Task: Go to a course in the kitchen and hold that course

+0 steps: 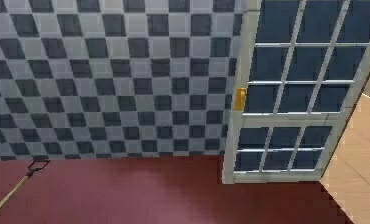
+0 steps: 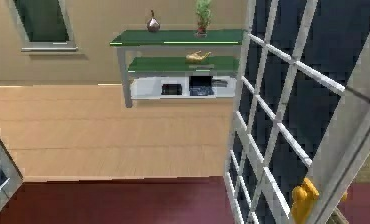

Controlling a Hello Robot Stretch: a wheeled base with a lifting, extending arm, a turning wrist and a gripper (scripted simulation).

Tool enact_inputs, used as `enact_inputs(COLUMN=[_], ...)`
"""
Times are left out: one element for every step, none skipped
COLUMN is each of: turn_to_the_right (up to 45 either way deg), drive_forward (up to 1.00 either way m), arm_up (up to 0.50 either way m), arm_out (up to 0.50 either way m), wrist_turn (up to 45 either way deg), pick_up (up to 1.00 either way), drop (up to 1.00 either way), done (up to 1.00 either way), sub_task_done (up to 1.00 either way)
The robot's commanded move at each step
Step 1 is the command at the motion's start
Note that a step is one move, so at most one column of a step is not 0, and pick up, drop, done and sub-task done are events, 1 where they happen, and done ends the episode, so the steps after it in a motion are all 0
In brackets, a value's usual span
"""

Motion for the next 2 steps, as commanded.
enact_inputs(turn_to_the_right=[33.0,0.0], drive_forward=[0.00,0.25], arm_up=[0.00,0.00], arm_out=[0.00,0.00], wrist_turn=[0.0,0.0], pick_up=[0.00,0.00], drop=[0.00,0.00], done=[0.00,0.00], sub_task_done=[0.00,0.00])
